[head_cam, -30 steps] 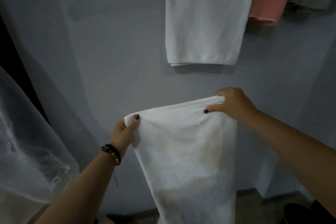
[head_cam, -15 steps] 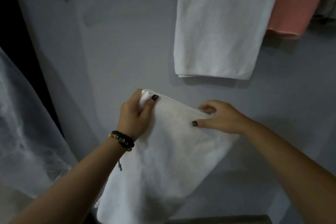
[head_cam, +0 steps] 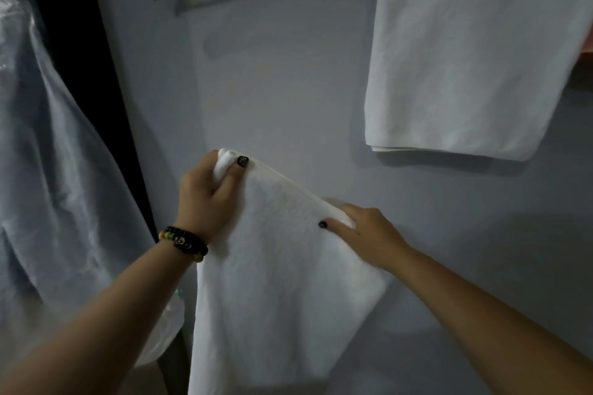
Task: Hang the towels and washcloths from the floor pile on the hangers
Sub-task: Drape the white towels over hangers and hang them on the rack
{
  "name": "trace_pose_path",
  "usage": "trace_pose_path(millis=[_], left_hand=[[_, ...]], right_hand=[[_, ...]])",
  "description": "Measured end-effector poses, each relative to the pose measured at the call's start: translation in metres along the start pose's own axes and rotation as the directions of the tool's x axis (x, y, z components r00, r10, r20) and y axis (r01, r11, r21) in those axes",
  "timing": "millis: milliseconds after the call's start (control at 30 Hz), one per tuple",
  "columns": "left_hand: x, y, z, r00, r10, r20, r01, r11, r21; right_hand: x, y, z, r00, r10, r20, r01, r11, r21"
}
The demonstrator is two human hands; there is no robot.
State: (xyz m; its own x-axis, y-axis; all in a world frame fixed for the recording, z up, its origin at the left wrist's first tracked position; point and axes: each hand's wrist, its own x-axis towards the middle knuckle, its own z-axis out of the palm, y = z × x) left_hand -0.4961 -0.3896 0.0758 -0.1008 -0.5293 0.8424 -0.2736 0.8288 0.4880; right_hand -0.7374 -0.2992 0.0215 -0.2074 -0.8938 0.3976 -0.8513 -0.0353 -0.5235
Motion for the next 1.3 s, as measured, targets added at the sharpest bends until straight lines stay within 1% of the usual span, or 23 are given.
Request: trace_pose_path(millis=[100,200,333,467,533,633,767,833,900,967,1000,1033,1067,1167,1233,1300], left_hand=[[0.016,-0.015,-0.001,0.999,-0.050,-0.007,0.049,0.999,-0.008],[0.038,-0.029,-0.004,0.995,-0.090,-0.043,0.088,0.995,-0.040],[0.075,-0.036,-0.009,0.998,-0.030,-0.064,0.024,0.996,-0.090],[0.131,-0.031,-0.011,0.997,0.024,-0.067,-0.032,0.993,-0.115],[0.162,-0.029,-0.014,0.997,0.040,-0.068,-0.047,0.994,-0.101],[0.206,-0.029,-0.021,0.995,0.068,-0.072,-0.073,0.995,-0.068],[0.255,-0.030,-0.032,0.990,0.098,-0.107,-0.105,0.993,-0.063],[0.277,-0.032,-0.036,0.987,0.100,-0.123,-0.107,0.993,-0.056],[0.298,-0.033,-0.038,0.986,0.110,-0.123,-0.117,0.992,-0.054],[0.314,-0.033,-0.041,0.986,0.127,-0.105,-0.132,0.990,-0.040],[0.320,-0.033,-0.042,0.986,0.137,-0.098,-0.141,0.989,-0.033],[0.326,-0.032,-0.043,0.984,0.150,-0.094,-0.153,0.988,-0.027],[0.331,-0.032,-0.045,0.982,0.162,-0.096,-0.165,0.986,-0.022],[0.342,-0.037,-0.051,0.977,0.179,-0.117,-0.182,0.983,-0.016],[0.347,-0.043,-0.058,0.976,0.178,-0.125,-0.184,0.982,-0.036],[0.348,-0.049,-0.064,0.974,0.178,-0.140,-0.187,0.981,-0.052]], right_hand=[[0.020,-0.002,0.004,0.996,-0.038,-0.085,0.032,0.997,-0.074],[0.044,-0.014,-0.002,0.980,-0.121,-0.161,0.101,0.987,-0.125],[0.074,-0.028,-0.022,0.945,-0.233,-0.230,0.198,0.966,-0.166],[0.116,-0.048,-0.046,0.928,-0.214,-0.305,0.187,0.975,-0.117],[0.139,-0.061,-0.059,0.913,-0.232,-0.336,0.202,0.972,-0.123],[0.168,-0.082,-0.076,0.878,-0.285,-0.385,0.226,0.955,-0.191],[0.204,-0.120,-0.104,0.838,-0.361,-0.410,0.224,0.911,-0.345],[0.226,-0.142,-0.126,0.786,-0.399,-0.472,0.209,0.890,-0.404],[0.252,-0.165,-0.150,0.690,-0.447,-0.569,0.184,0.869,-0.460],[0.281,-0.185,-0.172,0.586,-0.489,-0.646,0.194,0.859,-0.474],[0.296,-0.194,-0.181,0.559,-0.504,-0.658,0.199,0.852,-0.484],[0.310,-0.201,-0.189,0.554,-0.512,-0.656,0.180,0.843,-0.506],[0.324,-0.206,-0.197,0.572,-0.510,-0.643,0.131,0.830,-0.542],[0.355,-0.216,-0.217,0.653,-0.448,-0.611,-0.037,0.786,-0.617],[0.370,-0.217,-0.224,0.720,-0.373,-0.585,-0.088,0.787,-0.610],[0.379,-0.216,-0.228,0.755,-0.343,-0.559,-0.097,0.785,-0.612]])
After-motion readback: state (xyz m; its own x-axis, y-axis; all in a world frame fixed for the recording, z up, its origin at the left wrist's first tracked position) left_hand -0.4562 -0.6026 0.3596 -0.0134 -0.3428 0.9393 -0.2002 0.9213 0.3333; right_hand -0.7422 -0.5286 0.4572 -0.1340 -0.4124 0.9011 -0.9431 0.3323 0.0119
